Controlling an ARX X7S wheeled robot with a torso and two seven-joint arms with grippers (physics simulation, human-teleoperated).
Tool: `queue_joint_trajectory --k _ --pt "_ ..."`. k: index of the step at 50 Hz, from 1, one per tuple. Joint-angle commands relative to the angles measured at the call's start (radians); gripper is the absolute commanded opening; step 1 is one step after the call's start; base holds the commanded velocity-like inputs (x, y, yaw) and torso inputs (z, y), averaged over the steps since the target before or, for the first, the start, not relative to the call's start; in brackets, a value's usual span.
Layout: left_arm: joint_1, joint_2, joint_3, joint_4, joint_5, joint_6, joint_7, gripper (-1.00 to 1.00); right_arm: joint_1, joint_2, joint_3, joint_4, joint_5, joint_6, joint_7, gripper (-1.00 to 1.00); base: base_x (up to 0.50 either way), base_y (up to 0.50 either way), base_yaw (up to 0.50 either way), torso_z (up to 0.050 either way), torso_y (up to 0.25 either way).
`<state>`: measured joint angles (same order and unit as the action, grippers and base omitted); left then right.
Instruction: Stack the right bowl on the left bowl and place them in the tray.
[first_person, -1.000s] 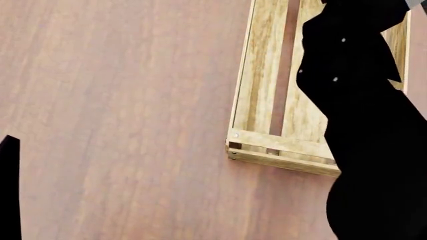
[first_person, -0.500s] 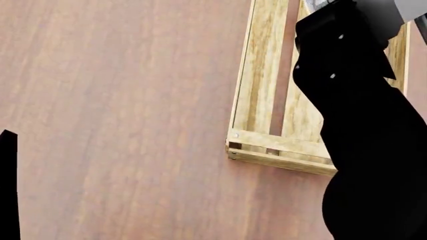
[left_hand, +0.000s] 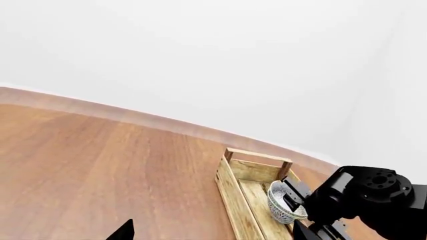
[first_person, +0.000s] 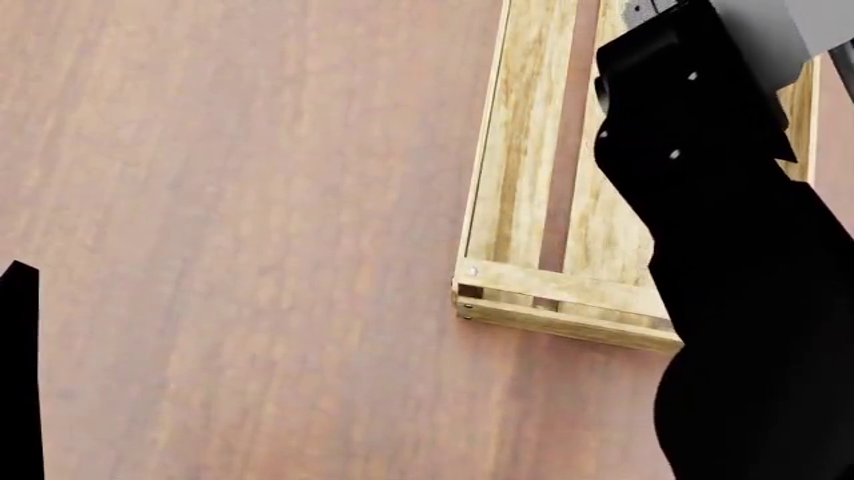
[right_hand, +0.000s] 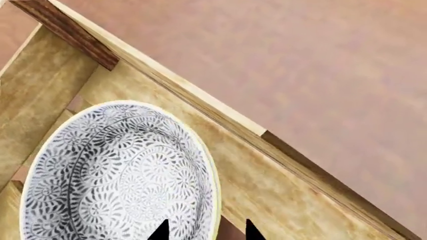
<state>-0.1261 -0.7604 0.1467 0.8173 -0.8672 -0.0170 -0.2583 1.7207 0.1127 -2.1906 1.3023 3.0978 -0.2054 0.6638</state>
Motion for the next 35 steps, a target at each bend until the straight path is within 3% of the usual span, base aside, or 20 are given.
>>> queue_joint_trajectory --k 1,35 --pt "0.004 0.026 -0.032 0.005 -0.006 0.020 0.036 1.00 -0.012 -0.013 0.058 0.007 0.008 -0.010 -0.048 1.00 0.00 0.00 0.00 0.000 0.000" --pt "0.001 0.021 -0.027 0.012 -0.008 0.020 0.030 1.00 0.028 -0.018 0.048 0.006 0.002 -0.065 -0.042 1.00 0.00 0.00 0.00 0.000 0.000"
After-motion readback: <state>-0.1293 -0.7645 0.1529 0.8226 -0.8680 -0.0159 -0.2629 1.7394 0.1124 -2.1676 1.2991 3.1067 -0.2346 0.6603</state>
